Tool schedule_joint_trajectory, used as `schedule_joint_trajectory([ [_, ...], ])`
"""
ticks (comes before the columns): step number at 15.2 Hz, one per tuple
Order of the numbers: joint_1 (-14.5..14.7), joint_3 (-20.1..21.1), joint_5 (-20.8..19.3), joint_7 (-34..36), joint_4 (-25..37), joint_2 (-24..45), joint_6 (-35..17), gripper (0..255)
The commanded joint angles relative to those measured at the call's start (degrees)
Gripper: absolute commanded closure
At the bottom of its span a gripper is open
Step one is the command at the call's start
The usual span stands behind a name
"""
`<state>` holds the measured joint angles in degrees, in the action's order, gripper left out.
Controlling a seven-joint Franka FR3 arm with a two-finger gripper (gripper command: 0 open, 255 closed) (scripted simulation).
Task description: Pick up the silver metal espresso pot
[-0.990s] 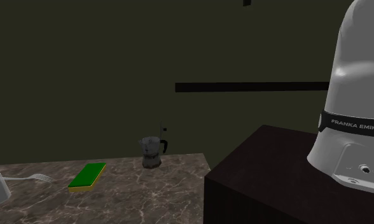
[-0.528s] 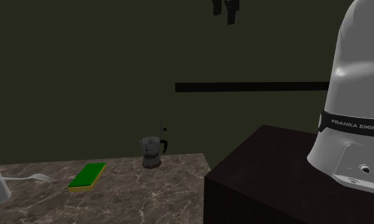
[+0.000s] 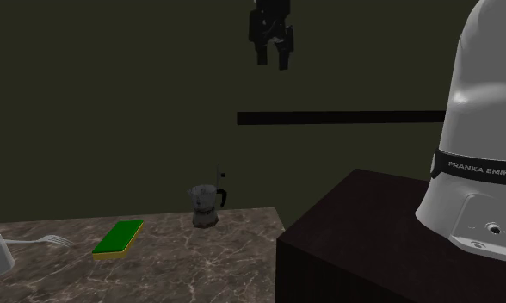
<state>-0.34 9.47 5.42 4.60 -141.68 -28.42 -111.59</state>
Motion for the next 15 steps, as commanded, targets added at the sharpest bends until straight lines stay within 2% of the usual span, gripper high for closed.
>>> schedule_joint_trajectory([
  [1,-0.09,1.08,-0.49,0.86,-0.14,3.94,-4.23,0],
  [8,-0.92,4.24,-4.78,5.21,3.51,19.50,-16.03,0],
  [15,-0.63,5.11,-13.00,11.80,11.17,36.16,-24.14,0],
])
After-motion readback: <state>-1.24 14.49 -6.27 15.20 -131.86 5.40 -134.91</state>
